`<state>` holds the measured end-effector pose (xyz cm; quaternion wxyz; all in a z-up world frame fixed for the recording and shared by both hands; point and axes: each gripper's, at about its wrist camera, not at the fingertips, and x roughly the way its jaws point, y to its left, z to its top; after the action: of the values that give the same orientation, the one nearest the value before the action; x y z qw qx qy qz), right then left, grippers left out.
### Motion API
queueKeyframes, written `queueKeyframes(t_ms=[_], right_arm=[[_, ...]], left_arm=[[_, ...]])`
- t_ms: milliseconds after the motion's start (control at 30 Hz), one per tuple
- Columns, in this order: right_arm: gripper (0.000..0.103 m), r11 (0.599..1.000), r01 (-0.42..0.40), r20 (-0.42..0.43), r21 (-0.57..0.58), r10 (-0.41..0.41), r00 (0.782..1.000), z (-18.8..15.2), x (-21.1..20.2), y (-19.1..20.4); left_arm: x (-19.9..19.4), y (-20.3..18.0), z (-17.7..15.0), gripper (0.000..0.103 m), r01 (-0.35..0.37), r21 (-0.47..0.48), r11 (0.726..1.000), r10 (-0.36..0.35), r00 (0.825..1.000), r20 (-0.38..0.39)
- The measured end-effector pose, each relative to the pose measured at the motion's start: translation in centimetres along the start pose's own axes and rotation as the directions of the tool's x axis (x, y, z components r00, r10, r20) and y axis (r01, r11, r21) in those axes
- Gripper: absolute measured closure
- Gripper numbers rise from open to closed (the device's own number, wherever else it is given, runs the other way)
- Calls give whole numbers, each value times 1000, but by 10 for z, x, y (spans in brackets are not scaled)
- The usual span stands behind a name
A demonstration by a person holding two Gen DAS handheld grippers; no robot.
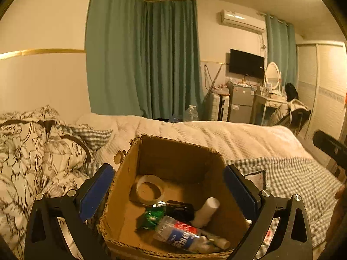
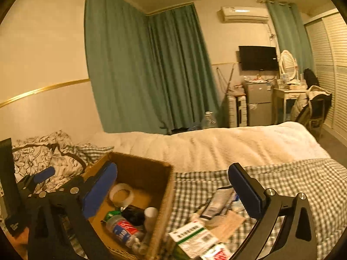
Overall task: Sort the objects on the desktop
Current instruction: 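Move both grippers back from the box to the pile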
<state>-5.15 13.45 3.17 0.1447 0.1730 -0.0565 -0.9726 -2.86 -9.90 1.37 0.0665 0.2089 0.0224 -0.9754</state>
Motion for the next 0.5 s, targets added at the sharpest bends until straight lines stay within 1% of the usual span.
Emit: queueKeyframes(t_ms=[67,133,200,233,333,367,433,500], right_arm=[[0,1000,20,-10,-14,-20,1000,2,-6,-7],[0,997,58,-39,-50,-60,997,0,-10,-13],[0,991,101,-55,-94,-106,993,-3,-13,-20],[0,989,109,-54,-99,-114,992,-6,-14,-23],[0,993,99,-85,-70,-105,991,-13,-13,-40],[0,994,97,-103,-58,-103,989,-15,-12,-46],[0,995,86,-126,-48,-91,988,-22,-12,-57],[0,993,104,-134,-47,-109,985,-29,-14,-67]], left_arm=[[-4,-3,0,0,-25,-22,999,25,1000,3],[-11,-5,0,0,-33,-38,999,34,999,22],[-16,-8,-2,0,-9,-41,999,10,999,31],[-16,-11,-3,0,5,-40,999,-4,1000,29],[-19,-14,-8,0,39,-61,997,-37,998,44],[-19,-16,-10,0,49,-65,997,-47,998,38],[-19,-25,-14,0,75,-46,996,-74,997,24],[-20,-34,-18,0,92,-2,996,-92,996,19]])
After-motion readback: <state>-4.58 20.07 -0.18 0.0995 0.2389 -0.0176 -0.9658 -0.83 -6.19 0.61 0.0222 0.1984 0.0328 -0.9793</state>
